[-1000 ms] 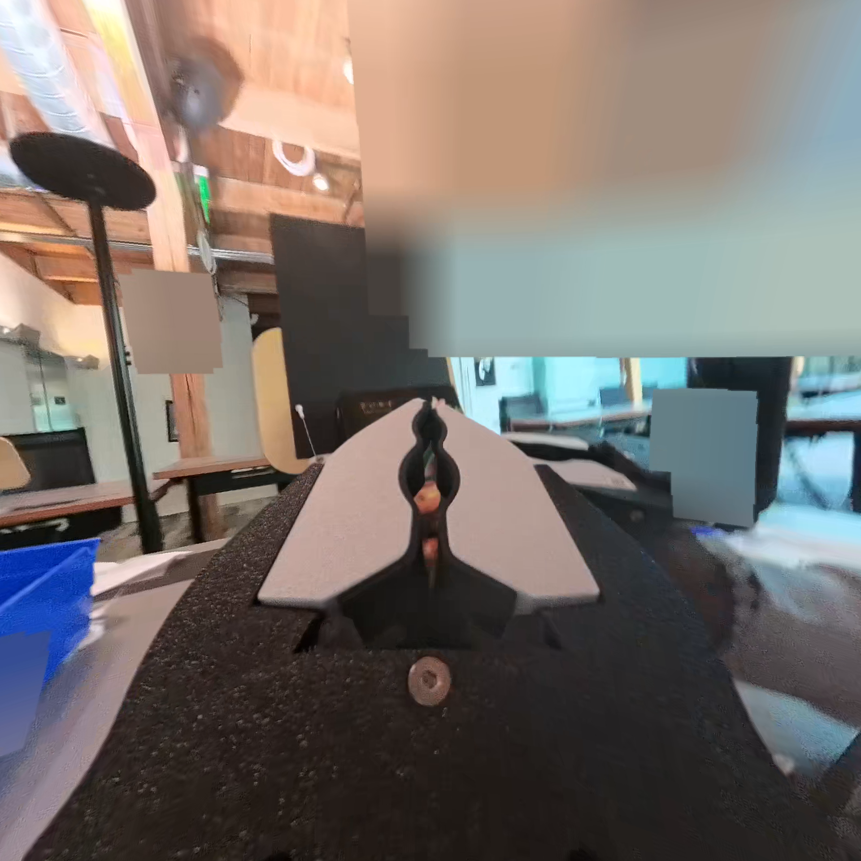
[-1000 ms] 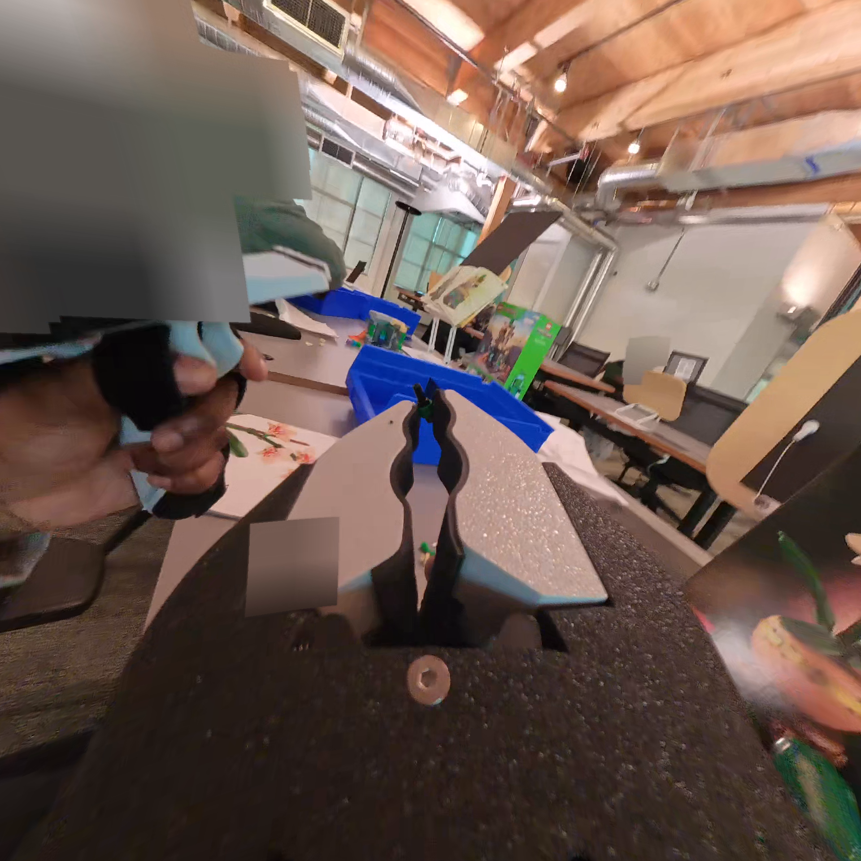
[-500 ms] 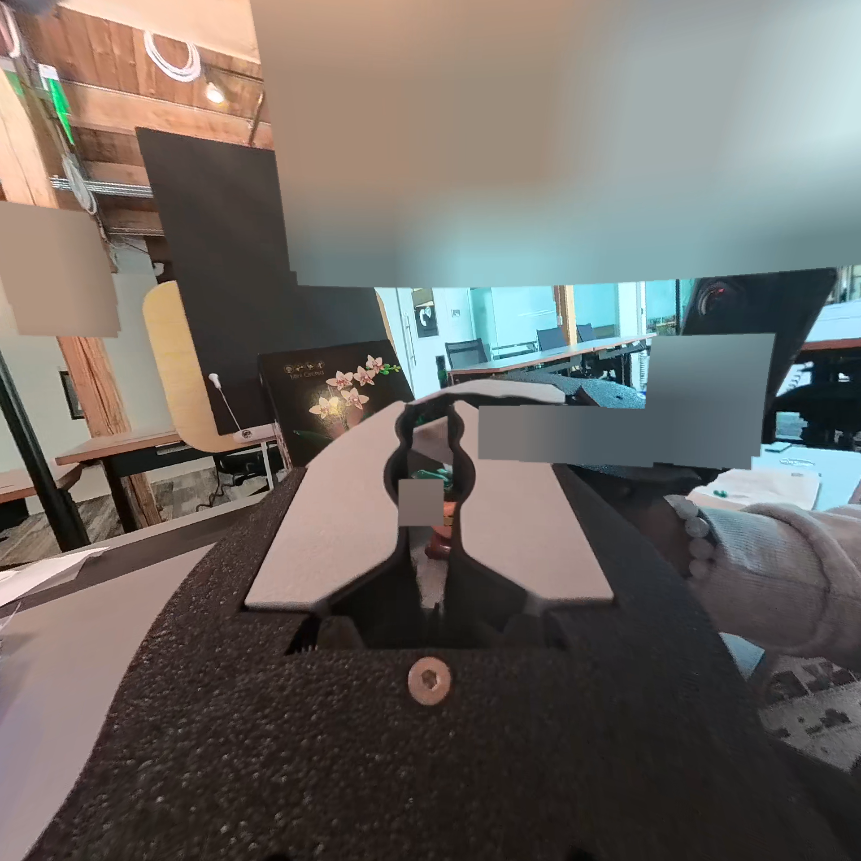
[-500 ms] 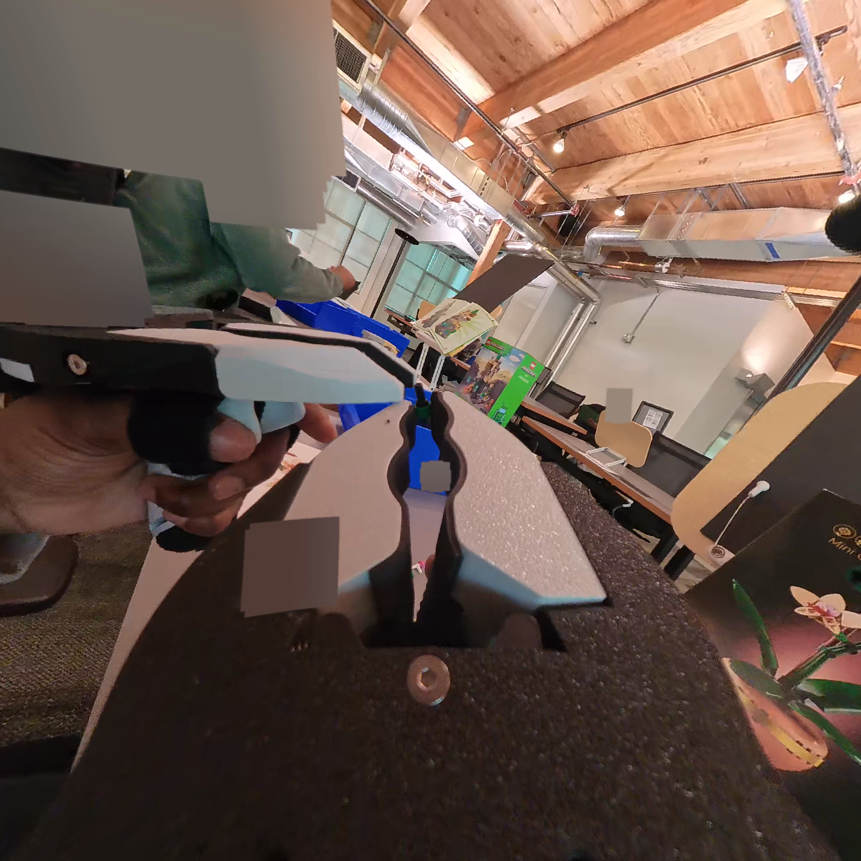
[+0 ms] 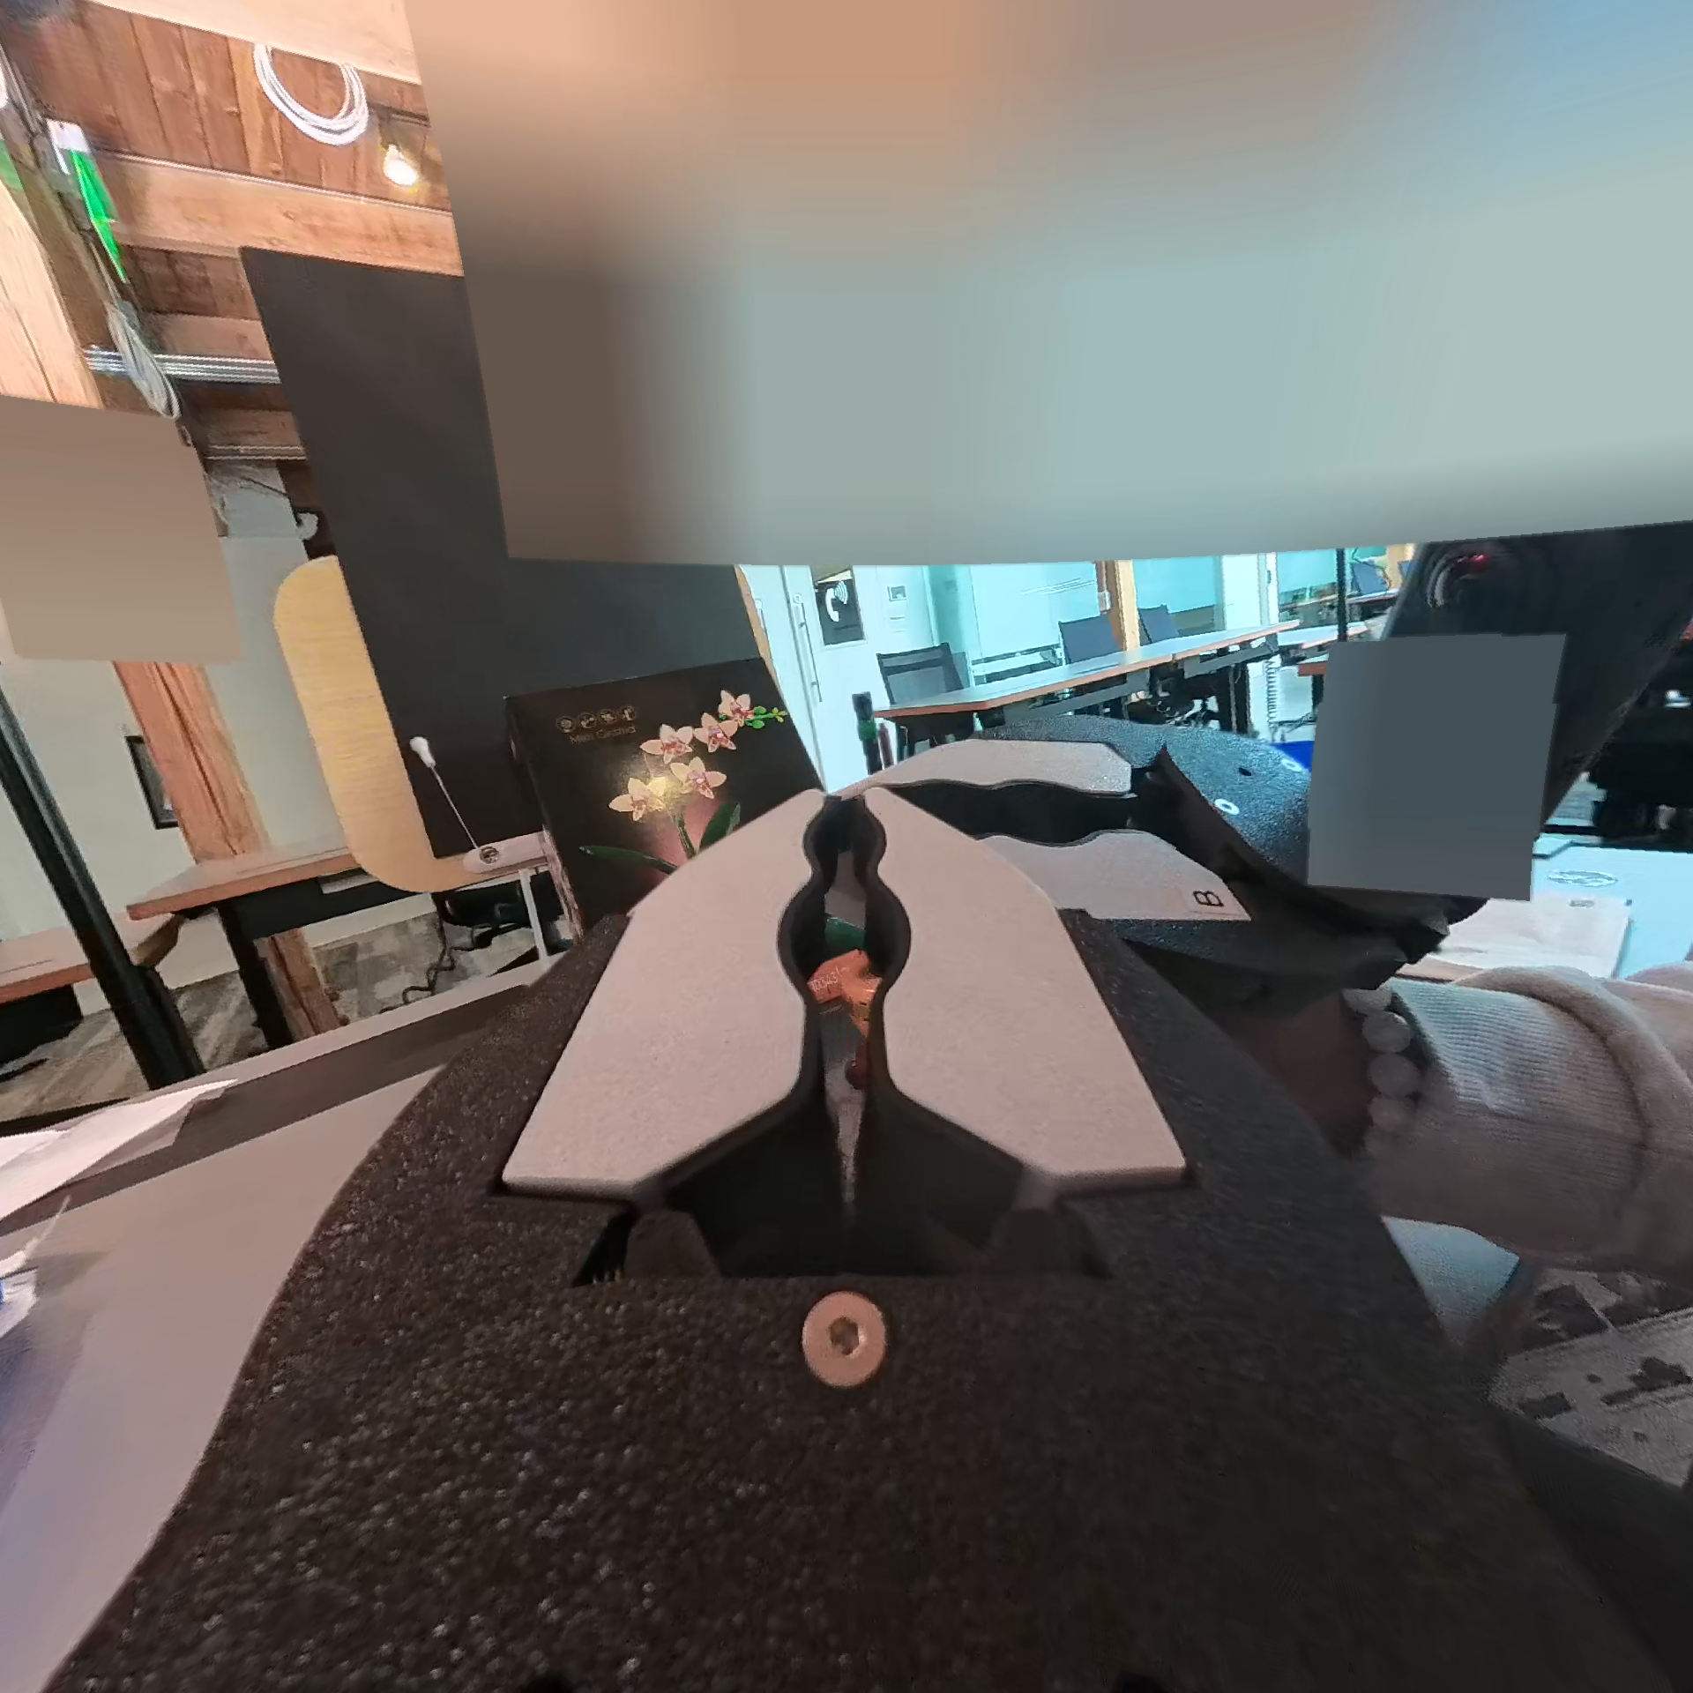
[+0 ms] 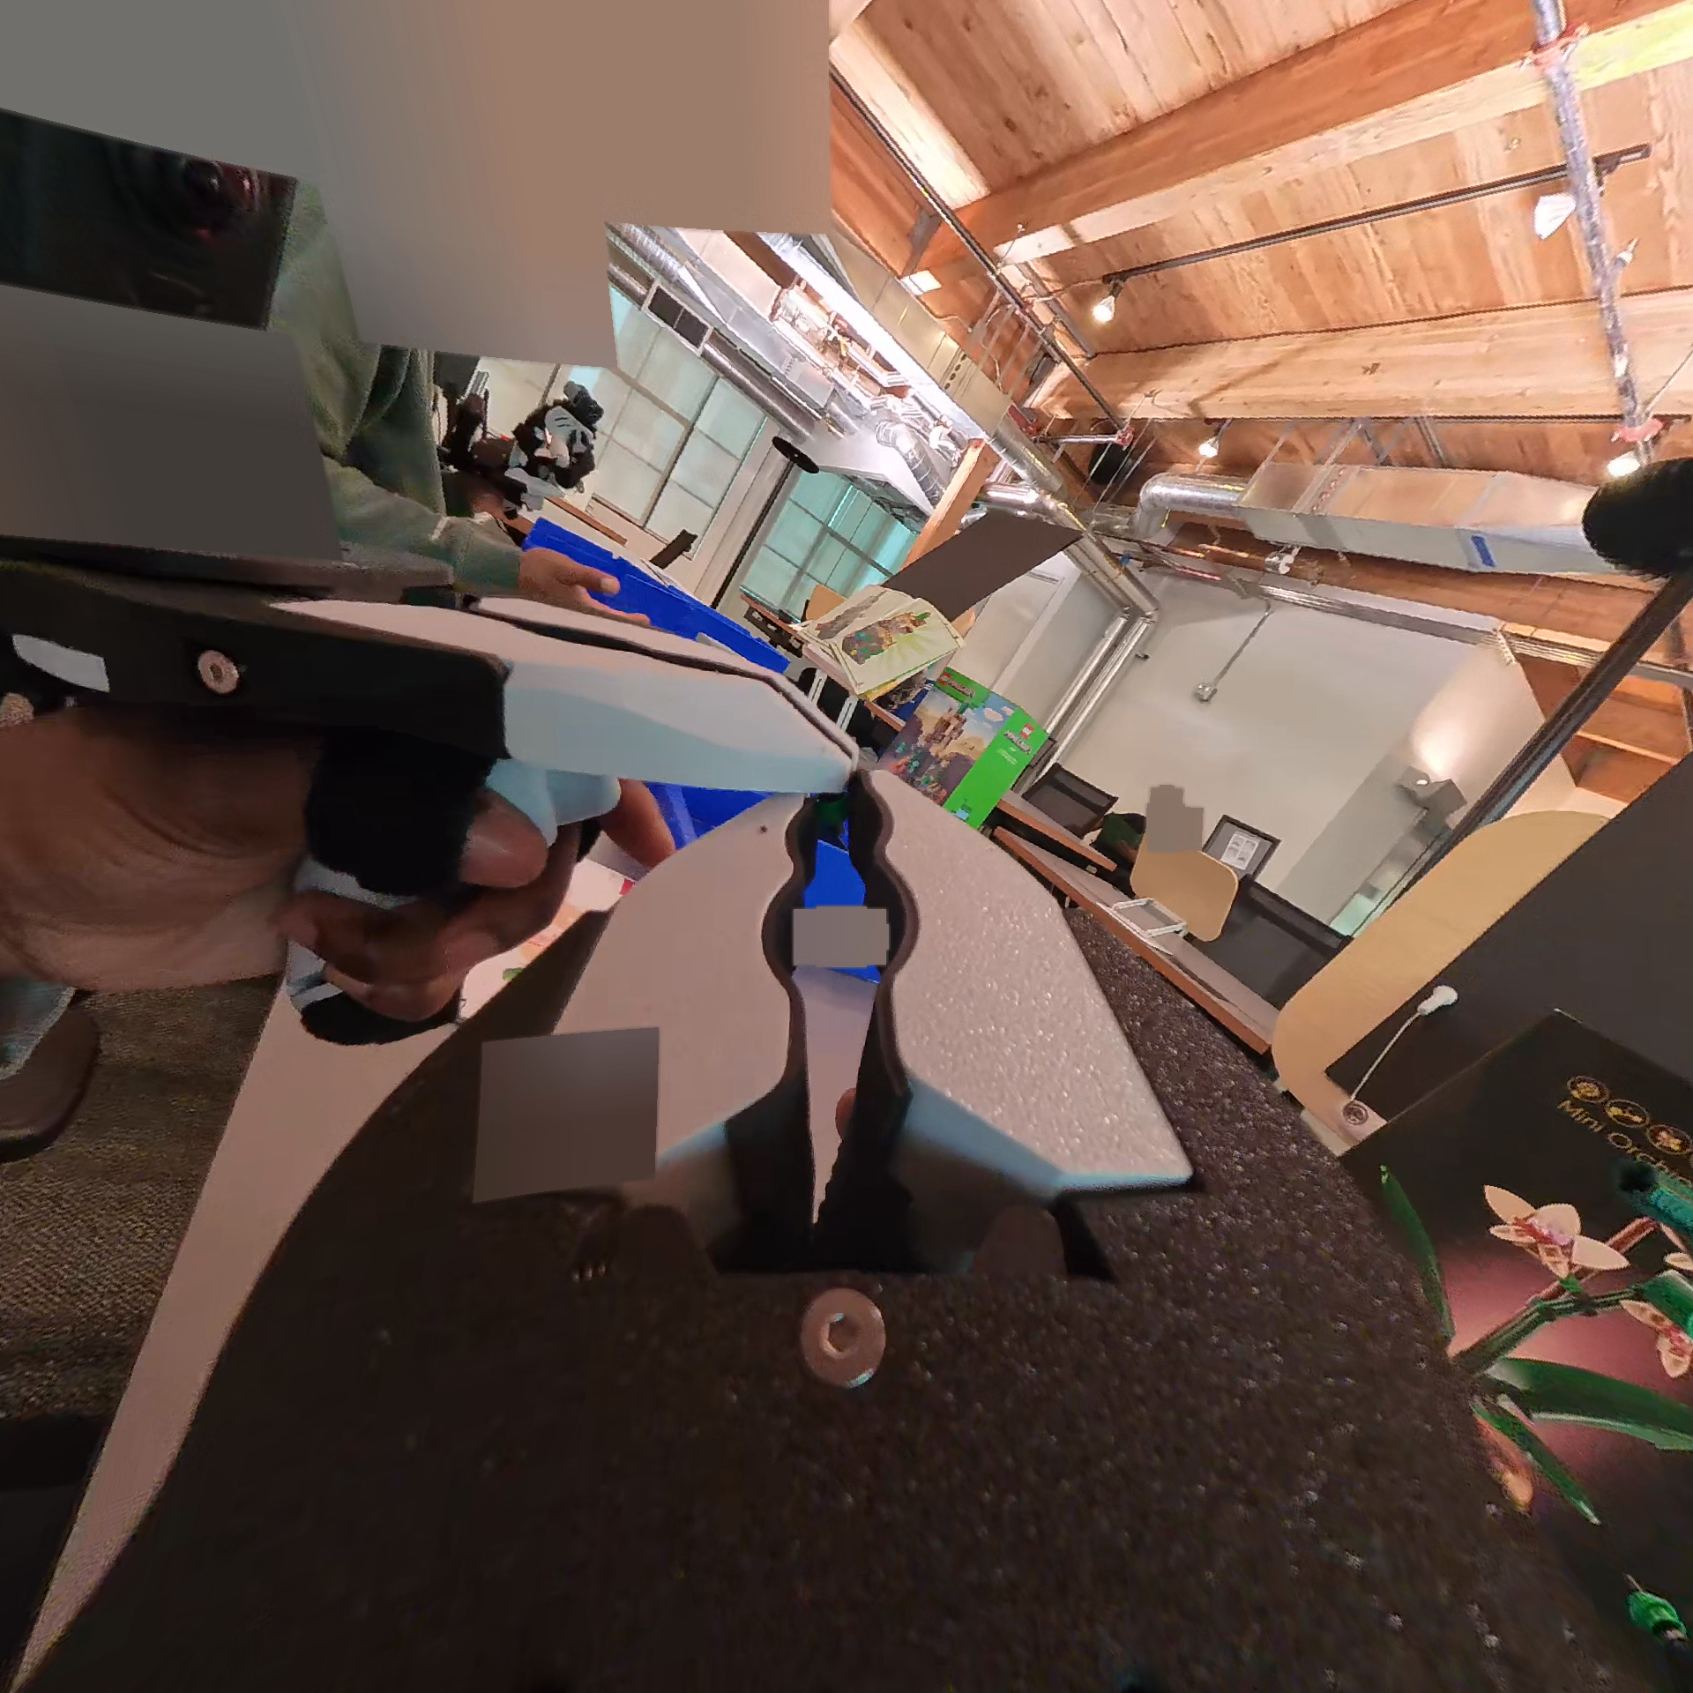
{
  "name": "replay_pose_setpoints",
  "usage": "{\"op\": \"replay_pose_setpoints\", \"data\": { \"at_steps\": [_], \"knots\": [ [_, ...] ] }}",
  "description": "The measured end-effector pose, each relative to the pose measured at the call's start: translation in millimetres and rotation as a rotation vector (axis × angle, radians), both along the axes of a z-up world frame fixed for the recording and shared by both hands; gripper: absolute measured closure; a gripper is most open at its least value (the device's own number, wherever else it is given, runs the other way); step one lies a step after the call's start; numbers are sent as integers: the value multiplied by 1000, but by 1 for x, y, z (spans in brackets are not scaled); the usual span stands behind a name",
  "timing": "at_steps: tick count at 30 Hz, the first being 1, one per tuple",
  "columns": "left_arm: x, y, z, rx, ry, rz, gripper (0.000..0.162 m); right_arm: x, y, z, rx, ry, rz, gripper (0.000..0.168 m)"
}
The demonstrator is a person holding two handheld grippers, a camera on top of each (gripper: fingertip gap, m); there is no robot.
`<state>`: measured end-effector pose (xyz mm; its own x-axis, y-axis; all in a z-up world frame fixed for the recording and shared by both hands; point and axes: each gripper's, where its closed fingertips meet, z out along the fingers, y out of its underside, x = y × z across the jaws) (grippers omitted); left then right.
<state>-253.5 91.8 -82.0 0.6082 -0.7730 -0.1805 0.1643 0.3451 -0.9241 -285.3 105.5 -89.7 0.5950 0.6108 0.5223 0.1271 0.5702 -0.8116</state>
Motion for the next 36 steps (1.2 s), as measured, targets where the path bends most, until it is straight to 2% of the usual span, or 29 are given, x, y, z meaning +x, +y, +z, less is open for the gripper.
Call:
{"op": "replay_pose_setpoints", "data": {
  "at_steps": [4,9,11,16,20,23,26,29,32,34,36],
  "knots": [
    [-1,-3,4,31,-14,0,161,-2,-3,2,-1,14,27,162],
    [-2,-4,6,8,-44,-27,161,-2,-4,5,71,-23,-8,162],
    [-4,-2,8,-11,-77,-36,161,-4,-4,2,48,-42,12,158],
    [-36,10,15,-129,-336,-75,162,5,4,-9,-128,-7,64,136],
    [-57,20,5,-320,-611,-199,161,15,3,-14,-487,242,269,118],
    [-50,15,-9,-367,-612,-195,161,35,-4,-10,-621,392,362,128],
    [-38,5,-27,-400,-530,-174,161,78,-12,-16,-602,344,239,138],
    [-21,-10,-49,-377,-366,-121,161,126,-21,-51,-723,153,37,152],
    [0,-27,-69,-390,-299,-136,161,167,-33,-114,-932,-97,-177,157],
    [14,-33,-76,-413,-322,-166,161,173,-50,-153,-1064,-252,-203,157],
    [27,-39,-81,-404,-314,-177,161,168,-66,-180,-1128,-376,-196,157]
  ]
}}
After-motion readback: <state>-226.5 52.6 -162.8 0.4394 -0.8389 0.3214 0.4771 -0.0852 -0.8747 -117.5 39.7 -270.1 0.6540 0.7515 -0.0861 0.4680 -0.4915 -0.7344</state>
